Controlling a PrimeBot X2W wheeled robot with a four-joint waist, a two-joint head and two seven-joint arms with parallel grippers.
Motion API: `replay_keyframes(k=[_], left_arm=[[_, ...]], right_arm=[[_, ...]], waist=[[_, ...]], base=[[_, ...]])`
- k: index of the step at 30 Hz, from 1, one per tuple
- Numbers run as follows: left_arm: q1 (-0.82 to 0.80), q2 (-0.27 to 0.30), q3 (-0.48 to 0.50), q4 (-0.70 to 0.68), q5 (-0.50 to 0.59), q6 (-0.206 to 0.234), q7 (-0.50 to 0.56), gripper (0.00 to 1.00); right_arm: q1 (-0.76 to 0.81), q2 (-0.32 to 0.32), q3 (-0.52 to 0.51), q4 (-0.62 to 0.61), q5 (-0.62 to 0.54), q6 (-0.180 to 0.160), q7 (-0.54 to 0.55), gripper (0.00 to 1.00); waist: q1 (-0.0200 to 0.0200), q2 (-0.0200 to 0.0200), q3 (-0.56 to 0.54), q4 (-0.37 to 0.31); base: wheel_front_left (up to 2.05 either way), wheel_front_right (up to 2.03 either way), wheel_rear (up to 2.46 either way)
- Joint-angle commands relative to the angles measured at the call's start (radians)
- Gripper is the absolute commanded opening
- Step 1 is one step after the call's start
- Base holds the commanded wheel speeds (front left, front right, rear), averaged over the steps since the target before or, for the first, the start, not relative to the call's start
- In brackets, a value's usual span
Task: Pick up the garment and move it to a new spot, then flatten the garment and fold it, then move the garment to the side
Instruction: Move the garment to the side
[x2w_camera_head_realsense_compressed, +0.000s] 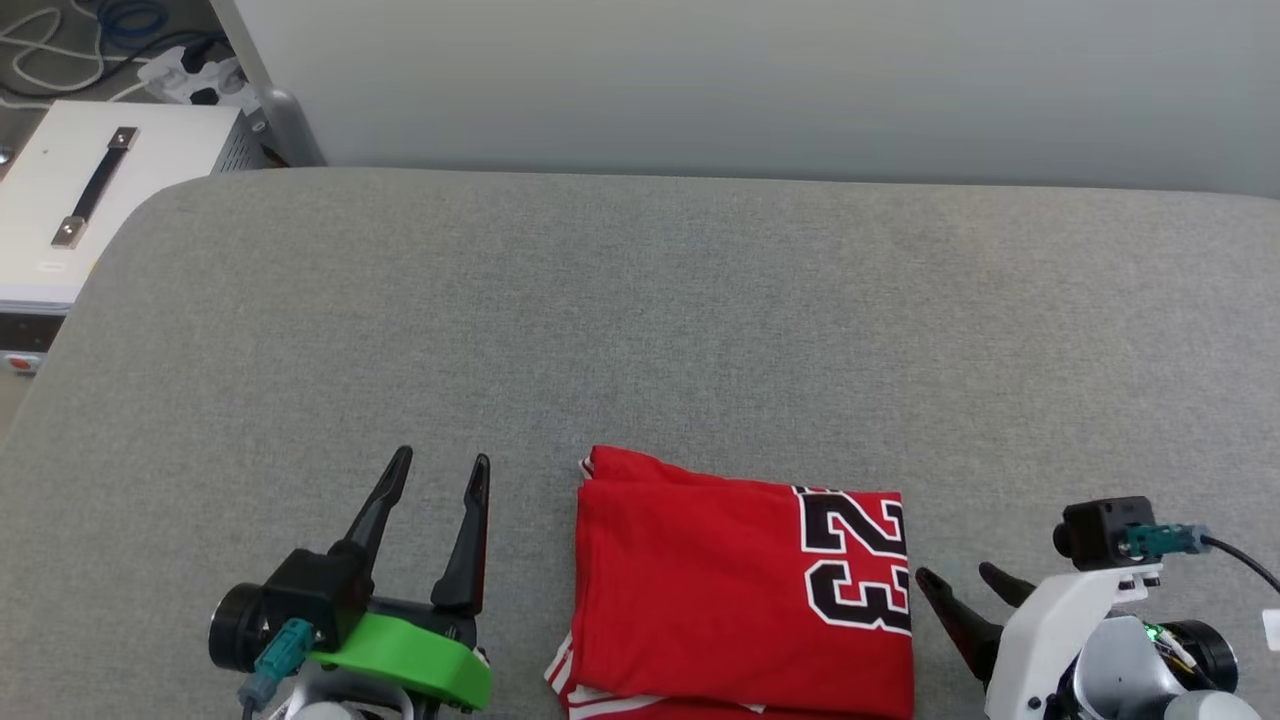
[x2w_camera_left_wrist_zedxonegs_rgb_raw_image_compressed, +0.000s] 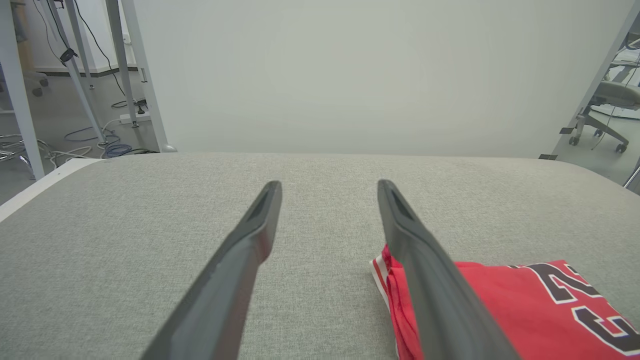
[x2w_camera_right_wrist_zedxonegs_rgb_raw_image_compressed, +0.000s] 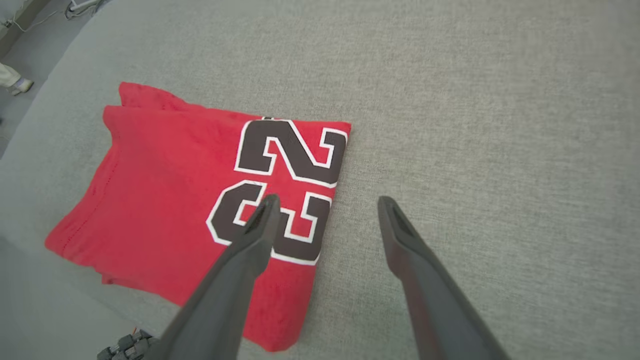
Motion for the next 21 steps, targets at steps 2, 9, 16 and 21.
replay_keyframes(k=[2,9,16,21], left_arm=[[-0.039,0.002,-0.008,0.003,0.002,-0.003,-0.006,1.0],[-0.077,-0.007,-0.029,0.011,-0.003,-0.003,-0.006,1.0],[-0.105,-0.012,-0.041,0.013,-0.009,-0.003,-0.006,1.0],[-0.118,-0.015,-0.043,0.014,-0.01,-0.003,-0.006,1.0]], right_arm=[[-0.028,0.009,-0.012,-0.024,0.002,-0.001,0.123,1.0],[-0.083,0.065,-0.039,-0.019,-0.046,-0.001,0.328,1.0],[-0.12,0.092,-0.048,0.061,-0.101,-0.001,0.369,1.0],[-0.125,0.101,-0.022,0.121,-0.116,-0.001,0.372,1.0]], waist=[[0.0,0.0,0.039,0.027],[0.0,0.0,0.088,0.076],[0.0,0.0,0.125,0.119],[0.0,0.0,0.141,0.135]], base=[[0.0,0.0,0.0],[0.0,0.0,0.0],[0.0,0.0,0.0],[0.0,0.0,0.0]])
